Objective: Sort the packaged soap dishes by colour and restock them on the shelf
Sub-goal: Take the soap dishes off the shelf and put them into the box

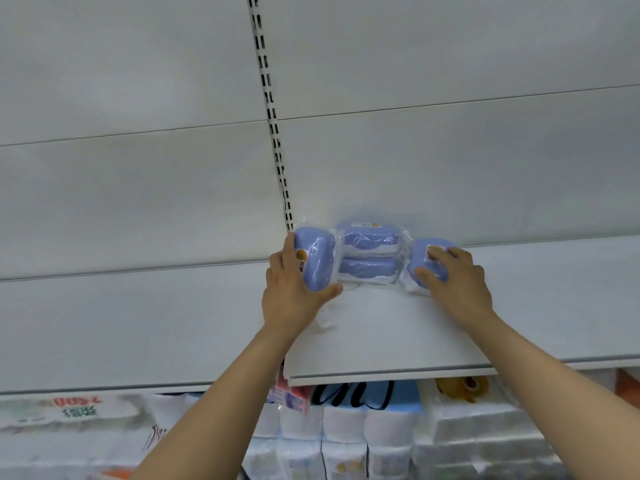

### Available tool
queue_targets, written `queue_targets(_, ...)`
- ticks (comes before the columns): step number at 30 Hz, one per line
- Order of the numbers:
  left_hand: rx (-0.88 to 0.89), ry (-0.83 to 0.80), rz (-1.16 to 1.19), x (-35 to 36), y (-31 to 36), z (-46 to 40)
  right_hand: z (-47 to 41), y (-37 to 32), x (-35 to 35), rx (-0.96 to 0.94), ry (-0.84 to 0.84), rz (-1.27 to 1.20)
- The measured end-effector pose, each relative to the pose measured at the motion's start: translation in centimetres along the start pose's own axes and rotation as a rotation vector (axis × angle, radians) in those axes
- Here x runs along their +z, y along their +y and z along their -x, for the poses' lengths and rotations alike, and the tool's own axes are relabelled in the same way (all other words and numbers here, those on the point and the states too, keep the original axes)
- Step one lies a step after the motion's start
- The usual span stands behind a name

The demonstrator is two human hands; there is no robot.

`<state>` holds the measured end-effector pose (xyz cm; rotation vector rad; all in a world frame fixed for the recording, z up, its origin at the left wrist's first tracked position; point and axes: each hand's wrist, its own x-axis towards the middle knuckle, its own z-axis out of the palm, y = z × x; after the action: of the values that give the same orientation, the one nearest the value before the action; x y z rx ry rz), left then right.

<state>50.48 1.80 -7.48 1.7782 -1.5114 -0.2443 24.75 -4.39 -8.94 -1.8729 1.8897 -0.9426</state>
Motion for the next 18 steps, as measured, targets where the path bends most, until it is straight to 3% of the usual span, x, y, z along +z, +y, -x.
queue_targets(12,-0.044,-0.022,-0.006,-1.5,1.2,3.6,1.1,-0.2,-1.8,-0.100,0.036,0.446)
queue_targets(18,-0.050,-0.008,-0.042,-2.1,1.8,3.9,0.2,-0.3,-1.5,-0.063,-0.115,0.279)
